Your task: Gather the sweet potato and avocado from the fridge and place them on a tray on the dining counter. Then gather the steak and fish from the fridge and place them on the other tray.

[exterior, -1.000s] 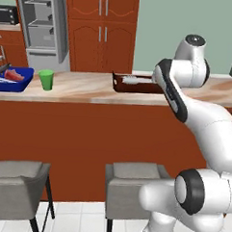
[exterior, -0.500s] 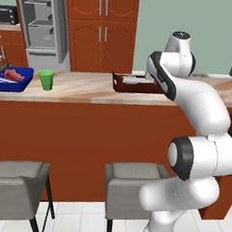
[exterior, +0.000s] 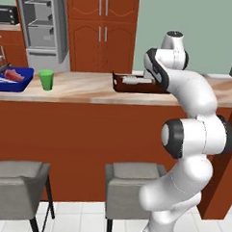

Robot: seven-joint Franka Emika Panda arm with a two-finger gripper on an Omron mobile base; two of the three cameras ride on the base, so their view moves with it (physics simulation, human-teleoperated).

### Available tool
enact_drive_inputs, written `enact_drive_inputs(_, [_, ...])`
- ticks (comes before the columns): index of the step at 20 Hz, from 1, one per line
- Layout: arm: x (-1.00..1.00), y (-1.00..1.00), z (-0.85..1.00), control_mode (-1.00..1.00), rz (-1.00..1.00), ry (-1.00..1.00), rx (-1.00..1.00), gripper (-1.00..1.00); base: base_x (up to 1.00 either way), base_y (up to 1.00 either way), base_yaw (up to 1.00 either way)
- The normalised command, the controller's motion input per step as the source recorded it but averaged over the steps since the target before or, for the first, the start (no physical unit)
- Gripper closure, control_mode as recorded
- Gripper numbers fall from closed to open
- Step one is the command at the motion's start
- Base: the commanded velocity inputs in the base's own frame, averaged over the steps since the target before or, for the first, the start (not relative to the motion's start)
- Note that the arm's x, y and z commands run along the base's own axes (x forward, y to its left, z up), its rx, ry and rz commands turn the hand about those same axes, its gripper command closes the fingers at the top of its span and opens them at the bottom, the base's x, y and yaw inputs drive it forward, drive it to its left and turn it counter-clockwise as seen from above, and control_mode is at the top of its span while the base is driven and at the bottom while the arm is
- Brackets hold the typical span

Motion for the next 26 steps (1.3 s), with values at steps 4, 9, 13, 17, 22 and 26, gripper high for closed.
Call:
enact_drive_inputs(4, [0.49,-0.19,-0.19,-1.00,0.00,0.01,0.00,1.00,0.00,0.00,0.00])
enact_drive_inputs(9, [0.46,-0.19,-0.19,-1.00,0.00,0.03,0.00,1.00,0.00,0.00,0.00])
enact_drive_inputs(13, [0.44,-0.22,-0.15,-1.00,0.00,0.04,0.00,1.00,0.00,0.00,0.00])
enact_drive_inputs(17, [0.47,-0.19,-0.15,-1.00,0.00,0.04,0.00,1.00,0.00,0.00,0.00])
enact_drive_inputs(22, [0.47,-0.14,-0.16,-1.00,0.00,0.05,0.00,1.00,0.00,0.00,0.00])
enact_drive_inputs(26, [0.37,-0.05,-0.20,-1.00,0.00,0.05,0.00,1.00,0.00,0.00,0.00])
